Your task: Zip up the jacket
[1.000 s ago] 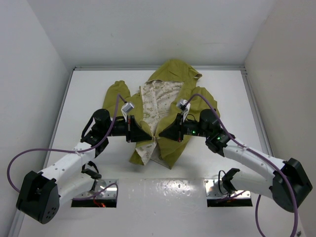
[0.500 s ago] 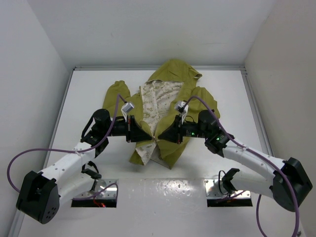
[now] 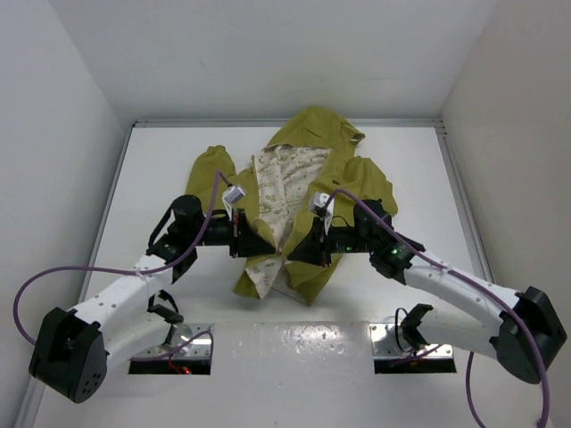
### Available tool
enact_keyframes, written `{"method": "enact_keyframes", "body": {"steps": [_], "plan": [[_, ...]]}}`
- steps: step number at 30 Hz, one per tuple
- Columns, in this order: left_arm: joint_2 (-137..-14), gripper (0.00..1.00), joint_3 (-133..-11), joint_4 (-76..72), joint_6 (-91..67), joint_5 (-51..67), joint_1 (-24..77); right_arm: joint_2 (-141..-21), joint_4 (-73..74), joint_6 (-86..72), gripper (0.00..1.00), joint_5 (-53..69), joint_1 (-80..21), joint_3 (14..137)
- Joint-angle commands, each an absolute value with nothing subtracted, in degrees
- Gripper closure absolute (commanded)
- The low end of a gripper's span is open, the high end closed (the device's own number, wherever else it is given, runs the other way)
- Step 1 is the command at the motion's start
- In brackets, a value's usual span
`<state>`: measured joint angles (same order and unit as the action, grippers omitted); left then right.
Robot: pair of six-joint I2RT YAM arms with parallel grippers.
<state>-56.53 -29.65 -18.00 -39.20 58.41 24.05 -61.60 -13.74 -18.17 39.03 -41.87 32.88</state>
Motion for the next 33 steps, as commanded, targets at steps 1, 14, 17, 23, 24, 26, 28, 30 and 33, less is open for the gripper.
{"method": "enact_keyframes", "body": {"steps": [1,14,17,23,24,26,28,30,33], "plan": [[-55.3,1.0,-33.6,-16.5,-34.7,54.6,24.1,-60.3,-7.9,-11.8,1.0,43.2,-42.5,35.7],[-54.2,1.0,-35.8,-10.4,-27.1,51.6,30.1,-62.8,-2.9,-8.9,1.0,45.4,-42.5,37.9],[-54.2,1.0,-35.8,-11.0,-27.7,51.6,30.1,-63.0,-7.4,-14.0,0.99,45.8,-41.9,37.2],[-54.2,1.0,-35.8,-12.7,-29.4,51.6,30.1,-64.2,-19.2,-27.6,0.79,51.1,-39.8,34.6],[-54.2,1.0,-35.8,-13.3,-29.4,51.6,30.1,-64.6,-21.7,-28.6,0.77,52.3,-39.8,34.0],[-54.2,1.0,-35.8,-13.9,-30.1,51.6,30.1,-64.8,-22.6,-30.9,0.75,52.6,-39.7,33.6],[-54.2,1.0,-35.8,-13.9,-30.8,51.6,30.1,-64.6,-23.9,-32.0,0.75,52.6,-39.7,33.0],[-54.2,1.0,-35.8,-14.4,-30.8,51.6,30.1,-64.9,-24.1,-32.3,0.73,52.5,-39.7,32.9],[-54.2,1.0,-35.2,-14.9,-31.4,51.6,30.1,-65.3,-23.6,-32.5,0.71,52.0,-39.7,33.1]]}}
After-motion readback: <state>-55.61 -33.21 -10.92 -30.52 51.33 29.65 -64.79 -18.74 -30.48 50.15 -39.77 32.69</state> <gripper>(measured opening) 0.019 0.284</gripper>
